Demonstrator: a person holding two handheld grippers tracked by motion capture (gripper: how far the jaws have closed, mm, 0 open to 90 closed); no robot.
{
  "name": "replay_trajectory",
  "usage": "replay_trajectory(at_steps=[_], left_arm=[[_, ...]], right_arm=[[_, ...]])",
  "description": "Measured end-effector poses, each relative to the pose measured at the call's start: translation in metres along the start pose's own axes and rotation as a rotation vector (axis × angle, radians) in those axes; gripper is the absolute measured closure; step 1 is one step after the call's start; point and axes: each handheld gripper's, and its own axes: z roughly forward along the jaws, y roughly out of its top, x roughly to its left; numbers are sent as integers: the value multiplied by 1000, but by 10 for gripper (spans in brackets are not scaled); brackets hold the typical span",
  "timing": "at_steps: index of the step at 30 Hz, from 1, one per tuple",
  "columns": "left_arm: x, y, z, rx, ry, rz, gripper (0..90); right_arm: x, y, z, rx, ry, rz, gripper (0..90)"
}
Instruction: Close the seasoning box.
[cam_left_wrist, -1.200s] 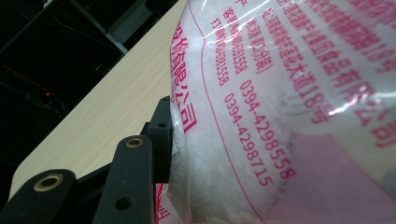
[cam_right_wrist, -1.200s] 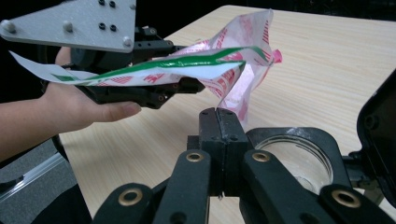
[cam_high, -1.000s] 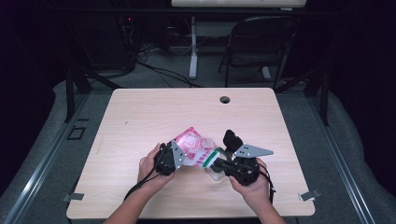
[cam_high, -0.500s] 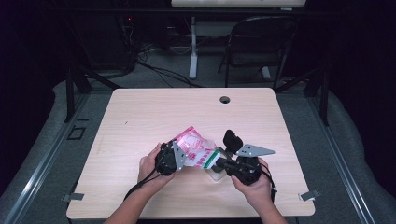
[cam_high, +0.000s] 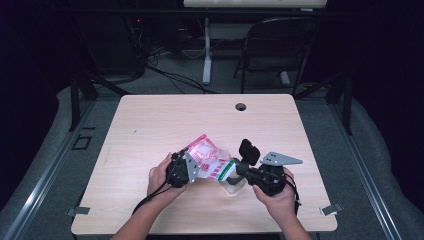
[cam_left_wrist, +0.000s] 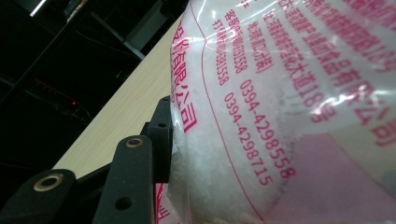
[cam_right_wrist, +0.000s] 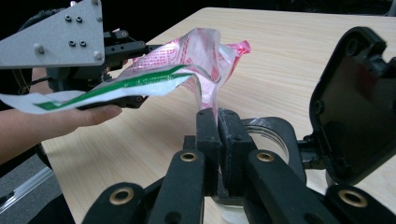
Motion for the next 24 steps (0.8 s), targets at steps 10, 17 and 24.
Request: replay_trajectory(at_steps=[10, 17, 24], left_arm=[[-2, 2, -1, -17, 28, 33, 586], [-3, 5, -2, -25, 58, 70, 586], [-5, 5, -1, -34, 81, 100, 586]], right_arm=[[-4, 2, -5, -18, -14, 16, 875], [-7, 3, -7, -21, -19, 23, 874], [-7, 3, -7, -28, -15, 22, 864]])
